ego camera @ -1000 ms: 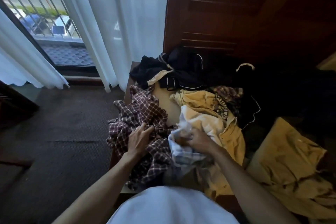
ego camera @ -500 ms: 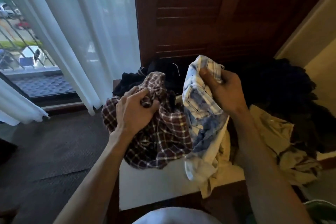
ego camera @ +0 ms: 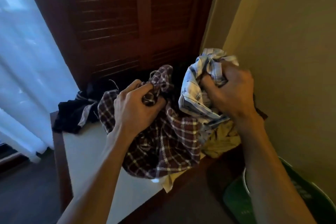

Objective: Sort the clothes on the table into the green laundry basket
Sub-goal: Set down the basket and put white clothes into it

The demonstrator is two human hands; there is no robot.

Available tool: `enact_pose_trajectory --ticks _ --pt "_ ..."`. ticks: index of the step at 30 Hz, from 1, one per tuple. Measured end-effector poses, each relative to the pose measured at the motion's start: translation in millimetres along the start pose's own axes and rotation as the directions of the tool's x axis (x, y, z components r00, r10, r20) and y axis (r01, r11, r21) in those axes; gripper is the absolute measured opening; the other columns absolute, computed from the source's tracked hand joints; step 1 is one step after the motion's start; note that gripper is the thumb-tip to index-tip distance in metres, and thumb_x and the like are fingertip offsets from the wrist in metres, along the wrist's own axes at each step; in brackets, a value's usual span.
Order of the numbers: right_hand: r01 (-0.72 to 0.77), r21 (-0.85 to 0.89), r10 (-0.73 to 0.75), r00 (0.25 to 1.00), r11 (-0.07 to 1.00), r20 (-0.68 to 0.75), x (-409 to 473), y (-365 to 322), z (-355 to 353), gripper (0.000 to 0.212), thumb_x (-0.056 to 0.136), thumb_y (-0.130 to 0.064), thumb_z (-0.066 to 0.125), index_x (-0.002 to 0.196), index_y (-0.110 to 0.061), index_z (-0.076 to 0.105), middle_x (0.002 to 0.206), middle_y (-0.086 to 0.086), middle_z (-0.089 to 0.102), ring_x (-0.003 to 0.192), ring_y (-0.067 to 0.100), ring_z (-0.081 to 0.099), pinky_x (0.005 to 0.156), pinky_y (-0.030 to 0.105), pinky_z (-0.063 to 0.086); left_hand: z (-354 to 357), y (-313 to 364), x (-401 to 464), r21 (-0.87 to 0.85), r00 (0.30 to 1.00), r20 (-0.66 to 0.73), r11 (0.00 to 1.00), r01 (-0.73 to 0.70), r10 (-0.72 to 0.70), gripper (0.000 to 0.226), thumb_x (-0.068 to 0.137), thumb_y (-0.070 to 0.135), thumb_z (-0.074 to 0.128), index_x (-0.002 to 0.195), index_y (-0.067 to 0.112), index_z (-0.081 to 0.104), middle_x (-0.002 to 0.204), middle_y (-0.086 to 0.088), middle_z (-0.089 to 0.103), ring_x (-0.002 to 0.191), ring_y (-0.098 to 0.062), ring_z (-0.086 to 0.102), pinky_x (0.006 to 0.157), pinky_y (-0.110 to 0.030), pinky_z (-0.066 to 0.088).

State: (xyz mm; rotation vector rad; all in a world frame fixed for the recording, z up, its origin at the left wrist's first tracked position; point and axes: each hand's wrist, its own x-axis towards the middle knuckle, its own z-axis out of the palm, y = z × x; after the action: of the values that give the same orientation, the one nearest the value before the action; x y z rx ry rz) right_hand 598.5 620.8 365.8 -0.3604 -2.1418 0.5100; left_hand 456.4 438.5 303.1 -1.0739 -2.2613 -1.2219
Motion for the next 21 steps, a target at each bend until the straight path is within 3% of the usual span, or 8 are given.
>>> enact_pose_trajectory --ticks 2,4,8,13,16,21 --pt "0.018 -0.091 -0.025 0.997 0.996 -0.067 -4 21 -42 0.025 0.088 -0.041 0.062 0.074 -0.021 0.062 0.069 0.001 0.061 0.061 0.026 0.057 0.058 0.037 0.046 18 35 2 -0.042 0.999 0.007 0.998 -0.054 0.054 0.024 0.083 0.058 0.060 0.073 0.037 0.053 0.073 0.014 0.047 0.061 -0.006 0.045 0.053 -0.025 0.034" --pt "-0.004 -0.184 -0.018 0.993 0.983 -0.120 -13 47 -87 0.027 0.087 -0.040 0.064 0.068 -0.024 0.053 0.065 -0.003 0.053 0.057 0.025 0.051 0.055 0.034 0.039 43 73 2 -0.070 0.994 0.020 0.992 -0.105 0.107 0.024 0.084 0.057 0.058 0.073 0.036 0.056 0.075 0.015 0.047 0.063 -0.005 0.046 0.054 -0.024 0.032" --pt "-0.086 -0.231 0.046 0.984 0.969 -0.171 -38 107 -173 0.031 0.086 -0.035 0.067 0.064 -0.023 0.048 0.060 -0.004 0.046 0.055 0.025 0.045 0.056 0.034 0.034 118 143 -10 -0.067 0.981 0.049 0.980 -0.186 0.190 0.041 0.083 0.058 0.057 0.090 0.022 0.073 0.085 0.009 0.055 0.076 -0.016 0.058 0.060 -0.029 0.043" --pt "-0.251 -0.306 0.185 0.956 0.918 -0.227 -78 192 -260 0.034 0.082 -0.036 0.064 0.062 -0.012 0.051 0.058 0.003 0.052 0.054 0.025 0.048 0.051 0.039 0.039 222 238 -36 -0.168 0.959 0.115 0.956 -0.239 0.260 0.044 0.083 0.056 0.059 0.093 0.017 0.077 0.087 0.004 0.061 0.071 -0.016 0.060 0.053 -0.031 0.049" --pt "-0.372 -0.283 0.300 0.916 0.884 -0.268 -104 243 -298 0.037 0.080 -0.041 0.059 0.064 -0.009 0.053 0.060 0.004 0.053 0.058 0.026 0.051 0.055 0.044 0.043 271 279 -45 -0.174 0.932 0.206 0.948 -0.265 0.298 0.050 0.083 0.059 0.056 0.099 0.017 0.078 0.092 0.001 0.065 0.072 -0.014 0.058 0.057 -0.027 0.045" --pt "-0.574 -0.196 0.483 0.795 0.795 -0.367 -143 314 -332 0.033 0.079 -0.043 0.057 0.062 -0.016 0.049 0.059 -0.005 0.050 0.058 0.017 0.047 0.055 0.037 0.038 333 324 -51 -0.258 0.883 0.340 0.935 -0.244 0.324 0.049 0.082 0.062 0.051 0.093 0.020 0.074 0.088 0.005 0.059 0.071 -0.011 0.056 0.061 -0.031 0.050"
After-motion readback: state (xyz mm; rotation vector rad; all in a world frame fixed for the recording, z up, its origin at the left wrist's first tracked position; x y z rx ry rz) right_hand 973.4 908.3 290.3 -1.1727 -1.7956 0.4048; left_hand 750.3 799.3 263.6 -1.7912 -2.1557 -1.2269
